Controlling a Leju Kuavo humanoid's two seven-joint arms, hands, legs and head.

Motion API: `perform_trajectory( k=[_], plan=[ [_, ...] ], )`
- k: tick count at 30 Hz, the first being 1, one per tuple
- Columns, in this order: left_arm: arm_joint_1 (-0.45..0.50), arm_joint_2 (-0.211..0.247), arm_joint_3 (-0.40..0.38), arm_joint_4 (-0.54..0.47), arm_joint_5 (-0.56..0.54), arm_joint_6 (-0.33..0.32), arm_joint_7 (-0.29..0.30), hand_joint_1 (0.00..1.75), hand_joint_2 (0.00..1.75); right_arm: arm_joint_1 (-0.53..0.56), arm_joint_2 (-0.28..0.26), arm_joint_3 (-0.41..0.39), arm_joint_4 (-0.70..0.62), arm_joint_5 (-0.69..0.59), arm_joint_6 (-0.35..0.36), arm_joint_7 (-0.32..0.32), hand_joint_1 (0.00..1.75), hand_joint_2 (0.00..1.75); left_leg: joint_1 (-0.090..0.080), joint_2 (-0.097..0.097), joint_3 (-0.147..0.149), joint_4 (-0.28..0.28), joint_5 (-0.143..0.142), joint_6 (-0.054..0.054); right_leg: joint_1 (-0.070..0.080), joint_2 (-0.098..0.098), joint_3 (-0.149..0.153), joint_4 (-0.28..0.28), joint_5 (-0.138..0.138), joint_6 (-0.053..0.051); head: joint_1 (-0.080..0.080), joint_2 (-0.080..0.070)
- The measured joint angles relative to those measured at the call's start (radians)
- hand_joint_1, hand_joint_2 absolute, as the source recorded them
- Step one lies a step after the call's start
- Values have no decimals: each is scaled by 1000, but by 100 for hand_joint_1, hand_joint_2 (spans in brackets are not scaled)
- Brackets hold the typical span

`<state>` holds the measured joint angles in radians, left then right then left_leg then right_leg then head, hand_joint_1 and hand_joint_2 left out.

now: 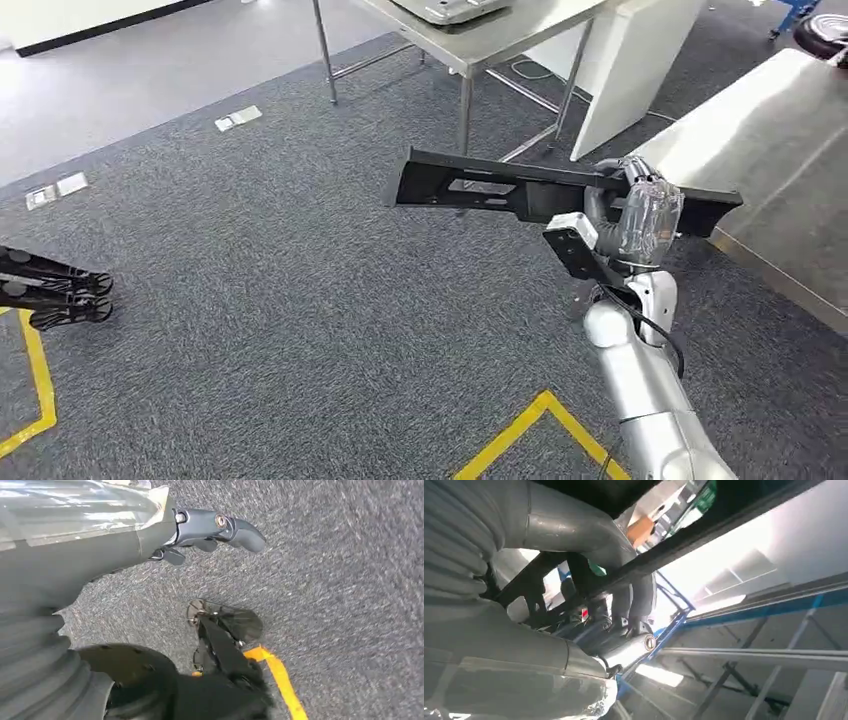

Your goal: Take the parts from the cabinet and place them on the table.

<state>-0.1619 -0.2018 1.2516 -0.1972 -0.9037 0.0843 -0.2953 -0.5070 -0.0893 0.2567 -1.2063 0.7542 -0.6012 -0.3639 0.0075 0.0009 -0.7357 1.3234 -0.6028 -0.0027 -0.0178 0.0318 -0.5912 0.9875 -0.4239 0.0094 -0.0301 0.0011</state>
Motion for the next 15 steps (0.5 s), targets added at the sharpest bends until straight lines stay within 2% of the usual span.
perform_trajectory(
  k=[1, 2, 3, 4, 5, 6, 9, 10, 11, 12, 14, 15],
  plan=[
    [1, 0, 0, 0, 0, 0, 0, 0, 175, 1, 0, 0, 3, 0, 0, 0, 175, 175, 0, 0, 1, -6, 16, 2, 0, 11, 1, 0, 0, 0, 1, 0],
    [2, 0, 0, 0, 0, 0, 0, 0, 175, 0, 0, 0, 6, 0, 0, 0, 175, 175, 1, -2, 25, -59, 54, 4, 0, 24, 2, 2, 0, 0, 0, 0],
    [2, 0, 0, 0, 0, 0, 0, 0, 175, 0, 0, 0, 6, 0, 0, 1, 175, 175, 3, -7, 69, -147, 102, 6, 0, 35, 3, 3, 0, 1, 0, 0],
    [1, 1, 0, 0, -1, 0, 4, 0, 175, -3, 0, 0, 7, 0, 0, 3, 175, 175, 6, -28, 118, -245, 147, 10, -1, 46, 4, 4, 0, 1, 0, 0],
    [1, 3, 0, 0, -2, 0, 8, 0, 175, -9, 2, 0, 10, 1, -1, 6, 175, 175, 10, -77, 146, -301, 144, 13, 0, 55, 1, 5, 1, 3, 1, 0],
    [1, 3, 0, 0, -4, -1, 12, 0, 175, -20, 1, 0, 14, 2, 0, 11, 175, 175, 11, -80, 149, -318, 140, 14, 6, 64, -7, 10, 3, 8, 3, 0],
    [-1, 3, 0, 0, -6, -2, 13, 0, 175, -46, 0, -5, 31, 6, -1, 24, 175, 175, -2, -49, 151, -315, 145, 28, -7, 95, -17, -1, 14, 30, 2, 0],
    [-3, 0, 0, 0, -6, -2, 14, 0, 175, -58, 0, -8, 40, 7, -1, 28, 175, 175, 8, -34, 157, -329, 156, 42, -3, 82, -28, 6, 11, 34, 1, 0],
    [-6, 0, 0, 0, -6, -3, 19, 0, 175, -75, -2, -13, 52, 12, -2, 32, 175, 175, 6, -27, 159, -331, 160, 48, 1, 28, -44, 33, -6, 31, 5, 0],
    [-7, 1, 0, 0, -7, -3, 23, 0, 175, -100, -1, -15, 72, 16, -2, 38, 175, 175, 5, -17, 158, -331, 160, 51, 2, -3, -75, 99, -38, 25, 13, 0],
    [-6, 1, -1, 0, -9, -3, 25, 0, 175, -146, 1, -22, 120, 21, -2, 50, 175, 175, 2, 9, 156, -331, 159, 52, 1, -18, -154, 265, -99, 20, 14, 0],
    [-7, 2, -1, 0, -12, -8, 34, 0, 175, -173, 2, -29, 149, 26, -3, 61, 175, 175, 1, 21, 156, -331, 159, 52, 1, -20, -184, 329, -115, 24, 16, 0]
  ],
)
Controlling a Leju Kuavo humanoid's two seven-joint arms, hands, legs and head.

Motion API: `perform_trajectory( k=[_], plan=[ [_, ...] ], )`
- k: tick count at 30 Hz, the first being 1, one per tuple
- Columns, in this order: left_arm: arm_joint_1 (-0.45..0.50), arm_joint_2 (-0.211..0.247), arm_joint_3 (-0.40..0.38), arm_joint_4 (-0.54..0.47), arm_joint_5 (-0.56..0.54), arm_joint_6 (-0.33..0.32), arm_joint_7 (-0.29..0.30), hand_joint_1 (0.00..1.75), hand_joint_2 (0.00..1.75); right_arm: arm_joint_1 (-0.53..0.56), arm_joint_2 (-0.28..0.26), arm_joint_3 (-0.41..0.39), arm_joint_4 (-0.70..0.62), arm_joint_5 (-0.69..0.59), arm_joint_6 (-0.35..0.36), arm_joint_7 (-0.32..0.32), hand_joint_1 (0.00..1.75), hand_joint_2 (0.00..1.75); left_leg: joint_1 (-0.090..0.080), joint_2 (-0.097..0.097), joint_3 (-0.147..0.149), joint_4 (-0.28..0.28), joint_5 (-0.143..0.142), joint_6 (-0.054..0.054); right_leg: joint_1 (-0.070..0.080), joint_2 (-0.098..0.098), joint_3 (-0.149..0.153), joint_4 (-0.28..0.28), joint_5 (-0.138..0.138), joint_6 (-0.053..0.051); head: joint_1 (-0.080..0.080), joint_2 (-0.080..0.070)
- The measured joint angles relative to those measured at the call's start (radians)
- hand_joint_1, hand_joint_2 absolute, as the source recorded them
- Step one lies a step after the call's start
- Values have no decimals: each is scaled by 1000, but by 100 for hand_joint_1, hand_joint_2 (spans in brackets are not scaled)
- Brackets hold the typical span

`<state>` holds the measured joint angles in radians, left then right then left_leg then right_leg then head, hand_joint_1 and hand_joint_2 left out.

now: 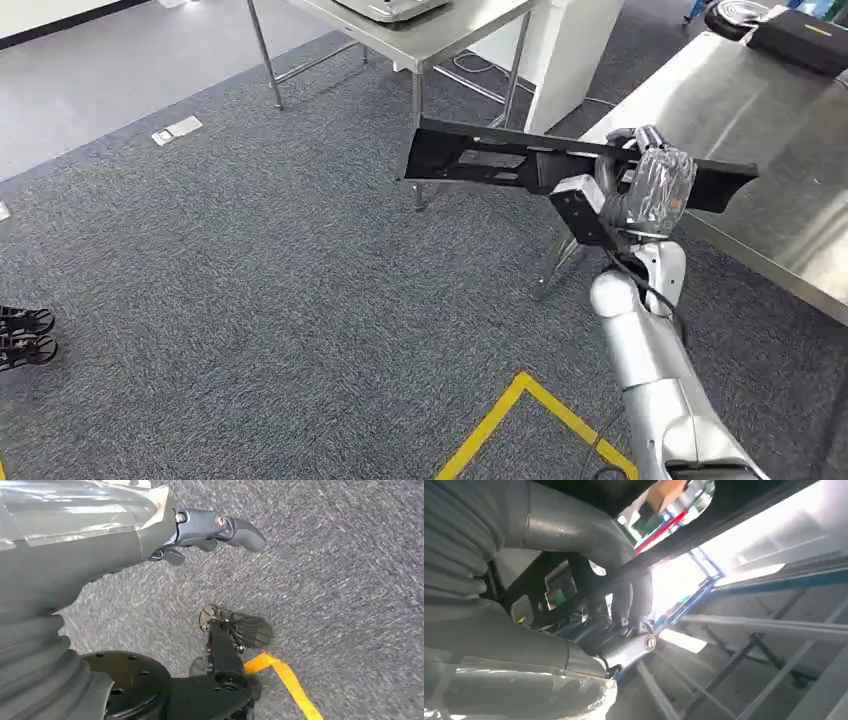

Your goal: Take the parts from the cabinet and place them on the table.

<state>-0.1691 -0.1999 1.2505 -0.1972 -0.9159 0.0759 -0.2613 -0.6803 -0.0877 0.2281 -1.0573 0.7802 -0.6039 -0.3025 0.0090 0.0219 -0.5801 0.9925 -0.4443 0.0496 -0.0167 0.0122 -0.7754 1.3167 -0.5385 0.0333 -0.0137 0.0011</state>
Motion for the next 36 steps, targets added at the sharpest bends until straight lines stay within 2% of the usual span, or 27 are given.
perform_trajectory(
  k=[1, 2, 3, 4, 5, 6, 9, 10, 11, 12, 14, 15, 16, 17, 19, 20, 21, 23, 25, 27, 28, 30, 31, 32, 34, 35, 36],
  plan=[
    [-2, 2, -1, 0, -4, -3, 9, 0, 175, -31, 0, -8, 40, 11, 0, 17, 175, 175, 0, 12, 0, 0, 0, 0, -1, -2, -5, 8, 6, 7, 0, 0],
    [-4, 2, -2, 0, -6, -3, 14, 0, 175, -63, -2, -14, 74, 24, 0, 32, 175, 175, 0, 21, 0, 0, -1, 0, -2, -5, 18, -35, 26, 16, 0, 0],
    [-7, 1, -5, 0, -7, -3, 16, 0, 175, -102, -4, -21, 110, 35, 0, 46, 175, 175, 0, 31, 1, 1, -1, -1, -3, -13, 64, -125, 61, 25, 3, 0],
    [-10, 0, -11, 0, -7, 1, 14, 0, 175, -138, -6, -29, 149, 44, 0, 52, 175, 175, 0, 40, 2, 2, -3, -4, -3, -32, 119, -227, 96, 31, 2, 0],
    [-12, 0, -15, 0, -7, 5, 10, 0, 175, -170, -10, -35, 182, 49, 0, 53, 175, 175, -5, 45, 3, 4, -5, -8, -1, -82, 165, -312, 120, 31, 5, 0],
    [-12, -1, -17, 0, -7, 5, 10, 0, 175, -205, -10, -37, 213, 50, 0, 52, 175, 175, -13, 55, 0, 6, -10, -15, 8, -85, 176, -323, 118, 18, 6, 0],
    [-15, 0, -20, 0, -8, -4, 26, 0, 175, -270, -15, -44, 308, 84, 0, 88, 175, 175, -12, 80, 5, 5, -10, -23, 10, -49, 165, -322, 123, 2, 3, 0],
    [-19, 0, -22, 0, -9, -9, 37, 0, 175, -300, -16, -44, 341, 99, 2, 108, 175, 175, -10, 81, 3, 8, -15, -31, 1, -38, 165, -325, 128, -6, 3, 0],
    [-24, 3, -25, 0, -9, -13, 42, 0, 175, -324, -14, -44, 370, 115, 3, 130, 175, 175, -5, 42, -9, 22, -28, -39, -3, -29, 165, -325, 129, -9, 1, 0],
    [-27, 4, -26, 0, -12, -14, 44, 0, 175, -356, -15, -44, 401, 132, 5, 150, 175, 175, -1, 4, -32, 77, -65, -43, -5, -22, 165, -325, 130, -15, -6, 0],
    [-28, 6, -27, 0, -15, -22, 50, 0, 175, -410, -13, -44, 472, 165, 17, 198, 175, 175, 1, -16, -113, 250, -140, -49, -4, -1, 164, -325, 131, -21, -9, 0],
    [-28, 9, -29, 0, -16, -24, 51, 0, 175, -430, -13, -44, 502, 180, 26, 220, 175, 175, 1, -18, -148, 315, -158, -50, -2, 10, 164, -324, 131, -21, -11, 0],
    [-29, 10, -32, 0, -18, -32, 51, 0, 175, -445, -15, -44, 519, 187, 31, 240, 175, 175, 1, -19, -165, 339, -153, -48, -2, 22, 164, -324, 131, -21, -12, 0],
    [-30, 13, -37, 0, -19, -38, 48, 0, 175, -460, -18, -44, 544, 198, 39, 258, 175, 175, 1, -20, -160, 314, -126, -45, -1, 33, 165, -323, 131, -21, -12, 0],
    [-35, 16, -43, 0, -21, -51, 40, 0, 175, -489, -21, -44, 573, 206, 47, 275, 175, 175, 1, -35, -85, 145, -26, -34, -1, 57, 165, -321, 131, -20, -13, 0],
    [-37, 19, -43, 0, -23, -55, 34, 0, 175, -501, -22, -44, 583, 208, 50, 278, 175, 175, 2, -65, -45, 60, 12, -27, -2, 66, 165, -321, 131, -20, -13, 0],
    [-39, 23, -44, 0, -24, -56, 31, 0, 175, -516, -23, -44, 595, 211, 54, 282, 175, 175, 6, -106, -27, 31, -1, -23, 5, 75, 160, -319, 133, -16, -11, 0],
    [-41, 23, -46, 0, -23, -58, 23, 0, 175, -534, -26, -43, 615, 219, 57, 284, 175, 175, 0, -89, -19, 19, -5, -26, -4, 94, 151, -321, 139, -5, -16, 0],
    [-44, 24, -49, 0, -20, -58, 17, 0, 175, -540, -32, -43, 627, 227, 58, 284, 175, 175, 0, -69, -13, 12, 2, -16, -4, 115, 150, -330, 147, 9, -15, 0],
    [-48, 23, -51, 0, -19, -60, 14, 0, 175, -551, -38, -43, 635, 232, 58, 284, 175, 175, 4, -49, -7, -4, 11, -3, 2, 31, 116, -273, 112, 6, -9, 0],
    [-48, 23, -51, 0, -19, -64, 13, 0, 175, -558, -35, -43, 640, 235, 59, 284, 175, 175, 4, -39, -7, -4, 12, -1, 1, 12, 81, -201, 81, 3, -2, 0],
    [-47, 23, -51, 0, -18, -70, 10, 0, 175, -563, -33, -43, 648, 241, 62, 284, 175, 175, 1, -18, -8, -4, 11, 1, 0, 1, 3, -38, 26, 3, -2, 0],
    [-47, 23, -51, 0, -16, -73, 7, 0, 175, -563, -34, -43, 654, 249, 65, 285, 175, 175, 1, -7, -8, -4, 11, 1, -1, 0, -18, 7, 20, 10, 2, 0],
    [-47, 23, -51, 0, -16, -75, 4, 0, 175, -563, -34, -42, 658, 256, 68, 287, 175, 175, 2, 3, -8, -3, 10, 0, -4, -2, -12, -9, 33, 18, 1, 0],
    [-48, 22, -51, 0, -14, -77, 1, 0, 175, -571, -34, -40, 661, 267, 71, 291, 175, 175, 2, 22, -6, -2, 7, -4, -8, -19, 73, -176, 100, 39, 2, 0],
    [-49, 21, -51, 0, -14, -78, 0, 0, 175, -578, -34, -40, 661, 267, 72, 292, 175, 175, 2, 30, -4, -1, 5, -8, -9, -42, 126, -275, 132, 44, 2, 0],
    [-50, 23, -52, 0, -14, -79, 0, 0, 175, -585, -34, -39, 662, 267, 73, 292, 175, 175, -8, 36, -6, 3, 0, -14, -3, -85, 150, -331, 133, 36, 3, 0]
  ],
)
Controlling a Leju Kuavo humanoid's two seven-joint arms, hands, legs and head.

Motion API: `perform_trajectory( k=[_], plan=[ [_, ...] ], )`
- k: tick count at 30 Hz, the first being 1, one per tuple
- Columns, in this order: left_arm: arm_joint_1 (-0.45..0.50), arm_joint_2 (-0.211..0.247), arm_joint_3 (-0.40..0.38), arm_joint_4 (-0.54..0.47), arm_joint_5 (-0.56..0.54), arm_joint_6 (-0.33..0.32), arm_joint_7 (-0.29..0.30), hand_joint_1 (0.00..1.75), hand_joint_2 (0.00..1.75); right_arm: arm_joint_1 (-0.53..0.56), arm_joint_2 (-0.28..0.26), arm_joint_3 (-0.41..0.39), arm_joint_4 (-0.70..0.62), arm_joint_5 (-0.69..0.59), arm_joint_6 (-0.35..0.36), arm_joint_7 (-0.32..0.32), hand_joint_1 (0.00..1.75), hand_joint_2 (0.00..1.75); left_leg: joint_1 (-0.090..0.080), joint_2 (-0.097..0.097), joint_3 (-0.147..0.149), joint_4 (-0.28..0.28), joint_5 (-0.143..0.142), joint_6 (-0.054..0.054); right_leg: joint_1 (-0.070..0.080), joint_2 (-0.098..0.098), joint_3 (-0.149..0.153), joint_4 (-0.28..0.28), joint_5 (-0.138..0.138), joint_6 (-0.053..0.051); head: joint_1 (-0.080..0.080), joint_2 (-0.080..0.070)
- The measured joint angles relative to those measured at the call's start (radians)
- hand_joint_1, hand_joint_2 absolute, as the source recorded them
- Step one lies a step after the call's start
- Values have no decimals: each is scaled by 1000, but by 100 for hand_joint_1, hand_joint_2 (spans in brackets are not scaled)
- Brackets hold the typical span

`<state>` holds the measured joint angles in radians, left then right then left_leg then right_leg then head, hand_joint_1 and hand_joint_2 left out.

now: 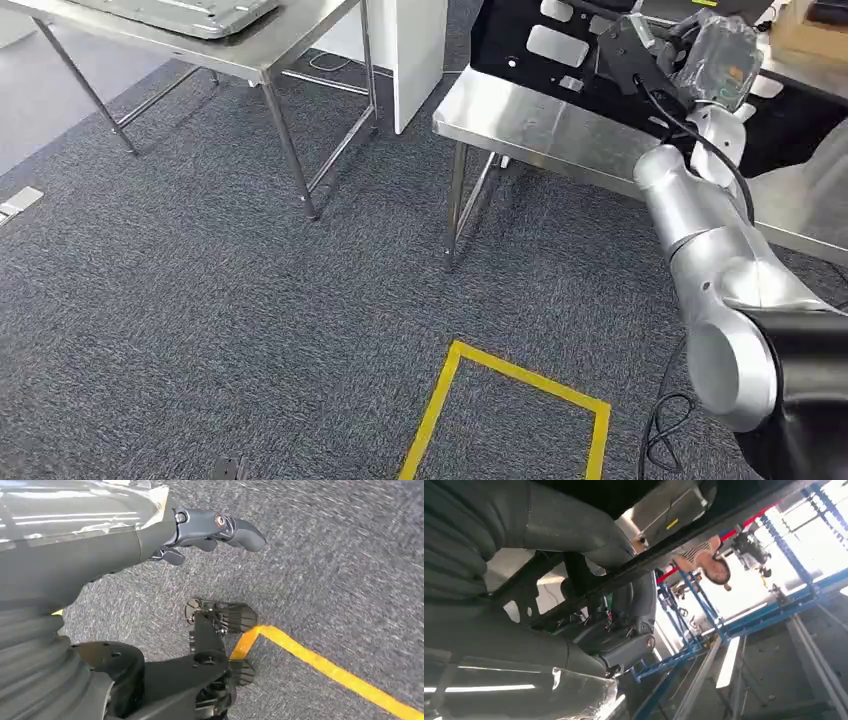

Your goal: Take the parts from the cabinet and place them on the table.

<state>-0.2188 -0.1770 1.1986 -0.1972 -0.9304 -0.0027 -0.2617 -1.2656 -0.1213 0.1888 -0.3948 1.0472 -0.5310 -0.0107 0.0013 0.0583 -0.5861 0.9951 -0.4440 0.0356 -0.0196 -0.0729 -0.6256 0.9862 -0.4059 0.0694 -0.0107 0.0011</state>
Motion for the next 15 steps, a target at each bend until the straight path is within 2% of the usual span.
perform_trajectory(
  k=[1, 2, 4, 5, 6, 7, 9, 10, 11, 12, 14, 15],
  plan=[
    [0, -1, -1, 0, 0, -1, -1, 0, 175, -4, 3, 1, 0, 0, 2, 0, 175, 175, -3, 6, -2, 1, -2, -5, 7, 19, 10, 0, 6, -11, -4, 0],
    [0, 1, -2, 0, 0, -6, -2, 0, 175, -6, 3, 1, 2, 0, 2, 5, 175, 175, -5, 13, 0, 1, -3, -8, 6, 30, 6, 3, 6, -21, -8, 0],
    [-2, 0, -5, 0, 0, -11, -4, 0, 175, -6, -1, 1, 6, 5, -1, 13, 175, 175, -1, 31, 3, 2, -7, -15, 6, 47, 1, 3, 9, -32, -10, 0],
    [-4, 0, -7, 0, 0, -17, -6, 0, 175, -7, 0, 1, 6, 8, -1, 14, 175, 175, 6, 16, -6, 9, -16, -25, -5, 56, 3, 1, 12, -39, -9, 0],
    [-6, 1, -8, 0, 0, -21, -8, 0, 175, -10, 3, 1, 6, 11, -1, 14, 175, 175, 8, -22, -18, 39, -39, -30, -5, 64, 3, 1, 12, -44, -14, 0],
    [-6, 0, -9, 0, -1, -26, -10, 0, 175, -11, 2, 1, 7, 12, -1, 16, 175, 175, 10, -43, -45, 102, -77, -33, -5, 70, 3, 1, 12, -50, -16, 0],
    [-4, 0, -13, 0, -2, -27, -10, 0, 175, -11, 5, 1, 8, 14, -1, 16, 175, 175, 10, -54, -131, 283, -152, -38, -3, 87, 1, 1, 13, -55, -18, 0],
    [-3, 0, -15, 0, -2, -29, -11, 0, 175, -9, 6, 1, 11, 15, 0, 16, 175, 175, 10, -55, -158, 332, -161, -38, -2, 96, 1, 1, 14, -55, -18, 0],
    [-3, 0, -16, 0, -4, -30, -12, 0, 175, -8, 6, 1, 13, 16, 0, 16, 175, 175, 10, -56, -162, 331, -145, -36, -1, 106, 2, 2, 14, -54, -18, 0],
    [-4, 0, -17, 0, -5, -32, -14, 0, 175, -8, 5, 1, 14, 16, 0, 16, 175, 175, 10, -57, -145, 285, -110, -32, -1, 115, 2, 3, 14, -54, -18, 0],
    [-4, 1, -19, 0, -5, -34, -16, 0, 175, -9, 5, 1, 14, 17, 0, 16, 175, 175, 10, -69, -63, 112, -19, -23, -1, 133, 4, 5, 13, -54, -19, 0],
    [-5, 3, -21, 0, -5, -35, -17, 0, 175, -9, 5, 1, 14, 17, 0, 16, 175, 175, 13, -108, -26, 34, -3, -15, -2, 140, 2, 6, 14, -53, -19, 0]
  ],
)
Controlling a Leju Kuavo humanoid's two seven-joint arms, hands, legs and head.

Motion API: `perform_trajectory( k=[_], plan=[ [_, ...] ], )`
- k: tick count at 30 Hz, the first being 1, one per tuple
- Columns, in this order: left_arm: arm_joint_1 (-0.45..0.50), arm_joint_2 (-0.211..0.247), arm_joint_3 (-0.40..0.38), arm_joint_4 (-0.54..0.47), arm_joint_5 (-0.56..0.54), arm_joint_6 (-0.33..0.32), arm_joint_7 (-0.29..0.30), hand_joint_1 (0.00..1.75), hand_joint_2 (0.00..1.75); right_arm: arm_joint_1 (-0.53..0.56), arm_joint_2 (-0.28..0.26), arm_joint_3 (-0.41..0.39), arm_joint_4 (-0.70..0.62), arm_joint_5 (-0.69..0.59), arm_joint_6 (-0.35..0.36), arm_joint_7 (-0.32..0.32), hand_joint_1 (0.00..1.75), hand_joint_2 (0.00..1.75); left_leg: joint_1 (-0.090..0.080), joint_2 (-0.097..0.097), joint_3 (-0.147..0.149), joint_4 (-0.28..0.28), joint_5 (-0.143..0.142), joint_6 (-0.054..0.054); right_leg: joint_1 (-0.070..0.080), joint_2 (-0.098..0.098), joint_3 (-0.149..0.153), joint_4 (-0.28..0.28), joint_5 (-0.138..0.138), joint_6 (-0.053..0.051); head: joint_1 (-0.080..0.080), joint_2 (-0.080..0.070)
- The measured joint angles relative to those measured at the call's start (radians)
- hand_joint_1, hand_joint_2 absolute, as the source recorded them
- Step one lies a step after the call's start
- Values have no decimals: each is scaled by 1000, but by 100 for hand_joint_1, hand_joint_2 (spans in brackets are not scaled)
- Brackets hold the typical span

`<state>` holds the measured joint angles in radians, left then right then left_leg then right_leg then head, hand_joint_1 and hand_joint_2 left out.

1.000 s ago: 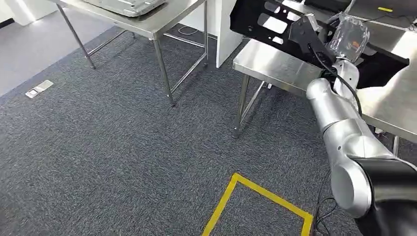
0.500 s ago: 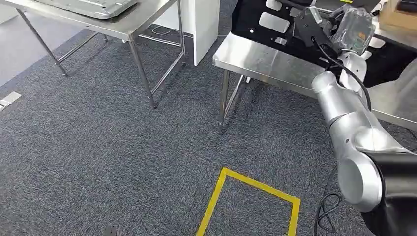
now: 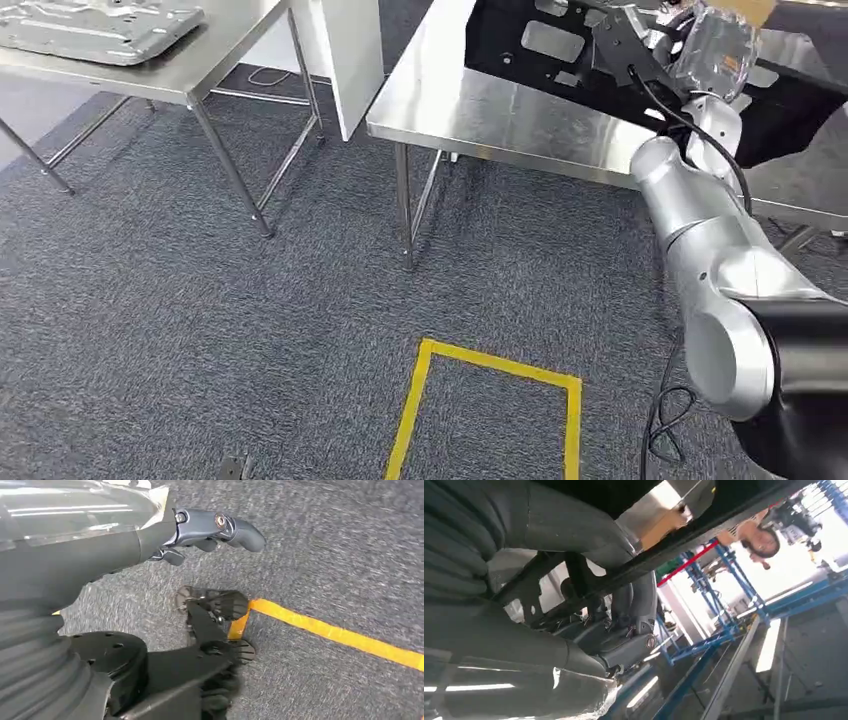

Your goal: Take the parts from the cabinet and place them on the table.

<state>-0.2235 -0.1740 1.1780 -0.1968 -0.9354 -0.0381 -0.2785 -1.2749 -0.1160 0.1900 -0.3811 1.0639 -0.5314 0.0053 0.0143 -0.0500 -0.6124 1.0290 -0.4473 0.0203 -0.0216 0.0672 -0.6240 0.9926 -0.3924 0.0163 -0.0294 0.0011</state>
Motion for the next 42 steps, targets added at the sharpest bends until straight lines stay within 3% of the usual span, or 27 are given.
perform_trajectory(
  k=[1, 4, 5, 6, 7, 8, 9, 10, 30, 35, 36, 37, 40, 41, 42],
  plan=[
    [-1, 0, 0, 0, -1, -1, 0, 0, 175, -3, -1, 0, 0, 1, 0, 0, 175, 175, 1, -7, 8, -17, -8, 1, 11, 6, -7, 4, 1, 3, 2, 0],
    [-1, 0, -1, 0, -3, -2, 0, 0, 175, -2, -3, 0, 0, 8, 0, -1, 175, 175, -13, 13, 6, -15, -5, 12, -1, 23, -11, -4, 10, 23, 3, 0],
    [-3, 0, -2, 0, -4, -2, 1, 0, 175, -2, -5, 0, 0, 13, 0, -1, 175, 175, -6, 20, 18, -27, 5, 23, 3, 27, -11, -5, 10, 30, 3, 0],
    [-4, 0, -2, 0, -4, -2, 1, 0, 175, -1, -7, 0, 1, 19, 0, -1, 175, 175, -5, 26, 22, -30, 9, 29, 1, -10, -29, 16, -3, 29, 5, 0],
    [-5, 0, -2, 0, -4, -3, 1, 0, 175, -6, -6, 0, 1, 19, 0, -1, 175, 175, -14, 18, 13, -27, 3, 18, 6, -29, -11, 27, 7, 24, 18, 0],
    [-3, 0, -3, 0, -4, -3, 3, 0, 175, -11, -6, 0, 1, 24, 0, -1, 175, 175, -15, 21, 10, -17, 1, 18, 4, -29, 2, -7, 1, 19, 19, 0],
    [-3, -2, -3, 0, -4, -4, 4, 0, 175, -11, -5, 0, 1, 26, 2, -1, 175, 175, -17, 25, 8, -15, 6, 20, 6, -30, -6, -4, 14, 18, 8, 0],
    [-4, -2, -3, 0, -4, -4, 4, 0, 175, -11, -5, 0, 2, 28, 3, 1, 175, 175, -17, 26, 4, -14, 6, 20, 5, -31, -7, -4, 8, 17, 20, 0],
    [-6, 2, -19, 0, -6, -6, -1, 0, 175, 0, -5, 5, 16, 46, 5, -9, 175, 175, -22, 27, 2, -13, 6, 26, 2, -30, -7, -10, 15, 24, 18, 0],
    [-6, 5, -19, 0, -1, -6, 0, 0, 175, 3, -7, 5, 16, 46, 4, -14, 175, 175, -23, 30, 6, -20, 10, 37, 1, -26, -6, -16, 19, 37, 18, 0],
    [-6, 5, -19, 0, -1, -6, 0, 0, 175, 5, -9, 5, 16, 46, 4, -15, 175, 175, -11, 37, 13, -31, 18, 45, -3, -33, -18, -5, 12, 36, 18, 0],
    [-6, 4, -19, 0, -1, -6, 0, 0, 175, 3, -12, 5, 16, 46, 4, -15, 175, 175, -10, 39, 15, -35, 20, 49, 2, -45, -34, 33, -12, 32, 23, 0],
    [-5, 4, -19, 0, -1, -6, 1, 0, 175, 4, -16, 5, 17, 46, 5, -17, 175, 175, -10, 47, 13, -34, 20, 50, -1, -53, -149, 283, -110, 26, 29, 0],
    [-5, 5, -19, 0, -1, -6, 3, 0, 175, 8, -18, 5, 18, 46, 5, -17, 175, 175, -10, 49, 13, -34, 19, 49, -1, -54, -170, 326, -119, 30, 29, 0],
    [-5, 4, -19, 0, -1, -5, 5, 0, 175, 10, -19, 5, 19, 48, 5, -18, 175, 175, -9, 50, 13, -34, 18, 46, -4, -55, -166, 316, -112, 37, 29, 0]
  ],
)
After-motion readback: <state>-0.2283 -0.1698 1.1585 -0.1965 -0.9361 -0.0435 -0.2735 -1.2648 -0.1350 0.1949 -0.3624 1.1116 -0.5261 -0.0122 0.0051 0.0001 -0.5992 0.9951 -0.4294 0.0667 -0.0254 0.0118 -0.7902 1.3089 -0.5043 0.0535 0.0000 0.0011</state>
